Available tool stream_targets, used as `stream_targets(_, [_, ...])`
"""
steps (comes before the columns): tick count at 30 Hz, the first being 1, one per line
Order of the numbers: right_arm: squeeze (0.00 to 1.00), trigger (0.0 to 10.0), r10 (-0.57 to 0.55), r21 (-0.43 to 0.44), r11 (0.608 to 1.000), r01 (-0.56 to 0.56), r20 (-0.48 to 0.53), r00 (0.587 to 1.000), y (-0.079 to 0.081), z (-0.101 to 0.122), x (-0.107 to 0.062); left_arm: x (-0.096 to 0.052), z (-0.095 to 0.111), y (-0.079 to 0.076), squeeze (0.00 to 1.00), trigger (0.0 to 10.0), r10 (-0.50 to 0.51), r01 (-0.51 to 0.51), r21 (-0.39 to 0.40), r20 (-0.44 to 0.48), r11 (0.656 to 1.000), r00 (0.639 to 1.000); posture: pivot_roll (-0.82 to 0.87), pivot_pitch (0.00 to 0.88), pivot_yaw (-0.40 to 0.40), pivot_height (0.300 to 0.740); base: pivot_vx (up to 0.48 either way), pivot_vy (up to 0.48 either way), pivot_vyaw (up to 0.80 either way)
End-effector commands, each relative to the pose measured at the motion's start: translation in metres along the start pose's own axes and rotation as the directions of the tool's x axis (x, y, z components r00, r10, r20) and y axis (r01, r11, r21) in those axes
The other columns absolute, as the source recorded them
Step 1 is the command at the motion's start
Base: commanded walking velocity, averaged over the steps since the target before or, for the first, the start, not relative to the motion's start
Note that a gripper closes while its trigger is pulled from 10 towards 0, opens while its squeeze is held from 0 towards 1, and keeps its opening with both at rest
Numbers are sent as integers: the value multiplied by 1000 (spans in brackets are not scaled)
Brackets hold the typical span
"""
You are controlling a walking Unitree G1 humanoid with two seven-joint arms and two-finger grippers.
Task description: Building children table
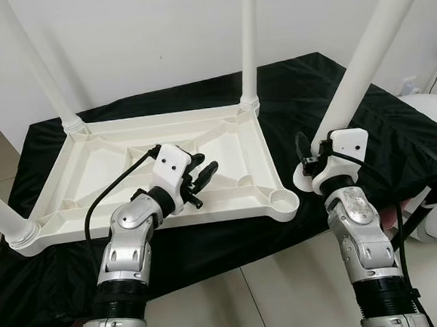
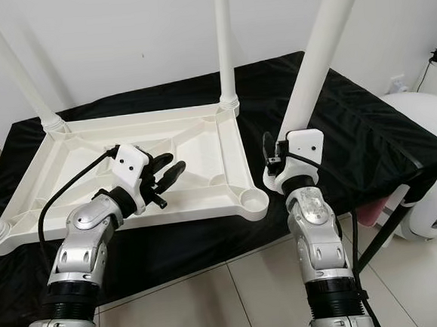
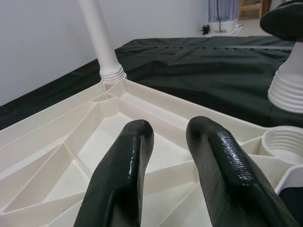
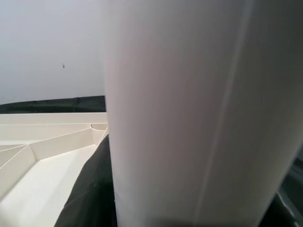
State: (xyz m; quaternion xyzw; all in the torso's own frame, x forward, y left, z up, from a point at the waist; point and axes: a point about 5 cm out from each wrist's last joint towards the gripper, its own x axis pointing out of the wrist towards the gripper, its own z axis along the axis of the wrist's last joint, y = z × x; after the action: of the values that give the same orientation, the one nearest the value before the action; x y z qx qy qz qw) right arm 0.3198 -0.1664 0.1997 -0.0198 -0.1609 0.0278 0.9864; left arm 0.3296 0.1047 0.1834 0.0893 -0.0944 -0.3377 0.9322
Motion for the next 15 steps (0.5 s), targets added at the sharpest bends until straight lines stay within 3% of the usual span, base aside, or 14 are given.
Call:
stream_targets(1, [0, 10000, 4, 5, 1000, -4, 17, 1000, 4, 1, 0, -8, -4, 17, 0, 10000, 345, -345, -13, -14, 939, 939, -114, 0, 68, 740, 0, 0, 0])
stream_targets(7, [0, 10000, -1, 1, 1000, 1, 16, 1000, 2, 1, -1, -12, -5, 15, 0, 10000, 293, -293, 0, -14, 956, 956, -107, 3, 69, 740, 0, 0, 0])
stream_targets(15, [0, 10000, 1, -3, 1000, -1, 7, 1000, 2, -2, -5, -18, -11, -1, 0, 10000, 80, -79, 44, -38, 996, 996, -100, 13, 67, 740, 0, 0, 0])
